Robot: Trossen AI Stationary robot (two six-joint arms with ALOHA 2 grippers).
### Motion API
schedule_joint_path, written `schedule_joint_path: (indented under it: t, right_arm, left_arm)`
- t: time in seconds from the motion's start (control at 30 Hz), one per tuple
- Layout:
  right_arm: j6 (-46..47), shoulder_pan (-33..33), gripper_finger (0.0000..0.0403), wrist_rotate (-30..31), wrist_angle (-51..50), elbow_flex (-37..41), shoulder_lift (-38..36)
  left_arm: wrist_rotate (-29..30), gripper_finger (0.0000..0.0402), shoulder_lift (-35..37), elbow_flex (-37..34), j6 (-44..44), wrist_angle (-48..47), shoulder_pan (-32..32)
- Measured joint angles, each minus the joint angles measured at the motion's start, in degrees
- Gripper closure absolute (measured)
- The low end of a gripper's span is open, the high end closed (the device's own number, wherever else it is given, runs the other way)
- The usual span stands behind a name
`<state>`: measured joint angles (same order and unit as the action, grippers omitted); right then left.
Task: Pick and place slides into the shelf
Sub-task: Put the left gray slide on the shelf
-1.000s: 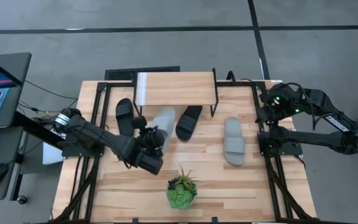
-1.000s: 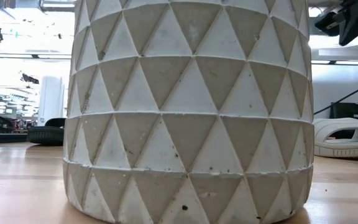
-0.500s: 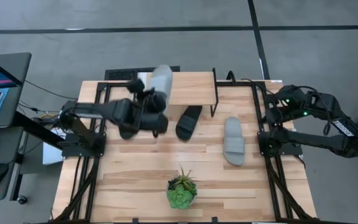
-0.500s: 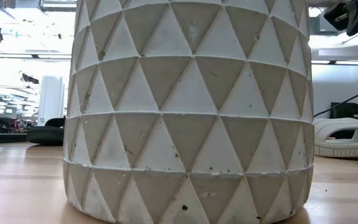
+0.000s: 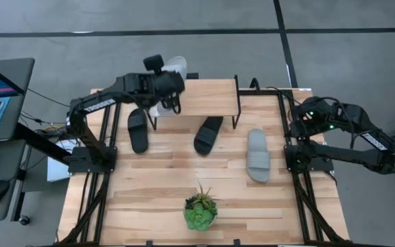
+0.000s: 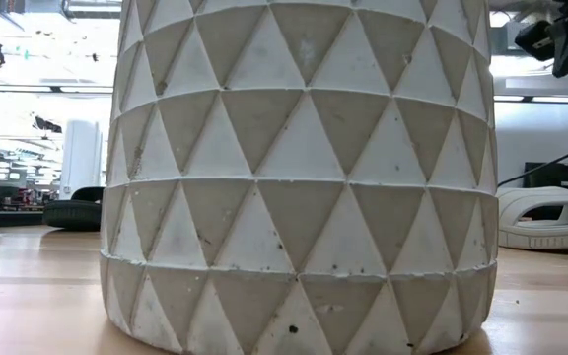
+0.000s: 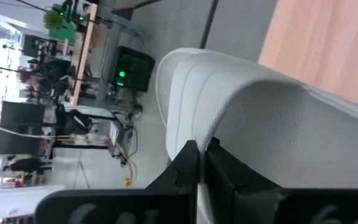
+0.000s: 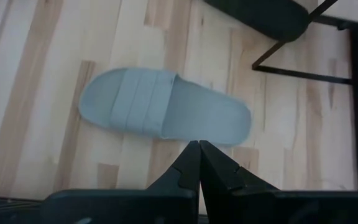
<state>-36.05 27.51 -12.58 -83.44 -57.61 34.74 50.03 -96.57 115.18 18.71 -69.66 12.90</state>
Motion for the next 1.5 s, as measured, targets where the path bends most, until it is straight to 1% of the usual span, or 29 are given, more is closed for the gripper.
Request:
schedule_joint_path:
  t: [0.1,0.3,0.37,0.47,0.53,0.6,0.7,0.8,0.93,1.03,1.13,1.33,1.5]
  right_arm:
    - [-0.30,0.00,0.0402,0.16,0.12,1.19,0.00]
    - [-0.42,0.00,0.0402,0.90,0.62,1.53,0.00]
    - [-0.39,0.00,0.0402,0.90,0.82,1.53,0.00]
    - [-0.39,0.00,0.0402,0.90,1.59,1.53,0.00]
    - [-0.39,0.00,0.0402,0.90,2.11,1.53,0.00]
    - [-0.39,0.00,0.0402,0.92,2.38,1.53,0.00]
    - [-0.21,0.00,0.0402,0.97,2.51,1.53,0.00]
    - [0.05,0.00,0.0402,1.12,2.49,1.53,0.02]
    - [1.52,0.00,0.0402,1.29,2.49,1.53,0.02]
    - [1.61,-0.01,0.0402,1.31,2.48,1.53,0.00]
    - [2.19,0.00,0.0402,1.62,2.49,1.53,0.00]
    - [3.05,0.00,0.0402,2.21,2.47,1.53,0.00]
    - [3.06,0.00,0.0402,2.20,2.47,1.53,0.00]
  left_arm:
    - [-1.80,0.0401,-0.06,0.00,2.50,2.02,2.56]
    - [-5.81,0.0401,-0.09,0.00,3.45,1.32,7.48]
    - [-6.12,0.0401,-0.11,-0.02,4.27,1.25,8.86]
    - [-6.22,0.0401,-0.95,-0.01,5.19,1.15,10.35]
    - [-8.81,0.0401,-1.59,-0.22,5.52,0.49,11.64]
    - [-9.56,0.0401,-2.86,-0.30,6.12,1.63,11.85]
    - [-9.94,0.0401,-3.70,-3.41,8.38,4.11,12.61]
    - [-11.48,0.0401,-3.96,-7.39,8.52,7.33,13.37]
    - [-10.99,0.0401,-3.93,-12.66,8.57,10.55,14.00]
    - [-11.44,0.0401,-3.92,-15.37,7.80,11.08,14.32]
    - [-10.56,0.0401,-3.89,-18.10,7.40,12.77,14.28]
    - [-9.53,0.0401,-3.46,-21.62,5.83,12.94,14.26]
    - [-8.21,0.0401,-3.41,-21.73,5.63,13.10,14.19]
